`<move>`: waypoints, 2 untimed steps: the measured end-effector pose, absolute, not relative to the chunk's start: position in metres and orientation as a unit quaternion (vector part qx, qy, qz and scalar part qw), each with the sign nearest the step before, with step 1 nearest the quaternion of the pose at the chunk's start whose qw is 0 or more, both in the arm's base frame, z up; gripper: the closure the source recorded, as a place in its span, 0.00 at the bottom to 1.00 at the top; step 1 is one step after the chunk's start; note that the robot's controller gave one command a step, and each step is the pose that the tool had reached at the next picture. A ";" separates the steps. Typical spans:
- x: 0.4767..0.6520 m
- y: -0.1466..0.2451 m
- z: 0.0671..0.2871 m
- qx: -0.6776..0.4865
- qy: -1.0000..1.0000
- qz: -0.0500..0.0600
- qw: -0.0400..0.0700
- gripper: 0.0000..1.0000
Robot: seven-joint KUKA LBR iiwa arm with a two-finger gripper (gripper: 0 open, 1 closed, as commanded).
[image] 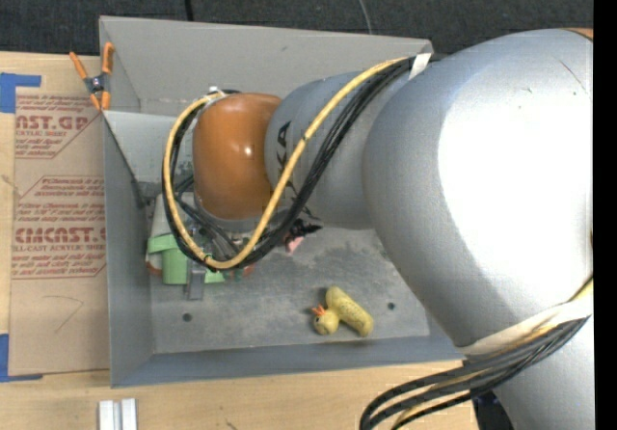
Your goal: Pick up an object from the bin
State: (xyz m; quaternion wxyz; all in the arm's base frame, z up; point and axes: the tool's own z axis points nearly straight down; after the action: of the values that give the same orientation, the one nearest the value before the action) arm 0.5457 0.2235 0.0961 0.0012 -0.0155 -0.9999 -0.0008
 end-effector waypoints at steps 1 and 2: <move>0.546 0.223 0.096 -0.016 -1.000 -0.001 0.001 1.00; 0.545 0.223 0.098 -0.016 -1.000 -0.001 0.001 1.00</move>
Offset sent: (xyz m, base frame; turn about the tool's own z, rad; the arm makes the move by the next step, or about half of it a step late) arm -0.0001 -0.0001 0.0244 0.0000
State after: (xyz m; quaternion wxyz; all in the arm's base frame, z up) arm 0.5452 0.2233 0.0978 0.0011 -0.0155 -0.9999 -0.0008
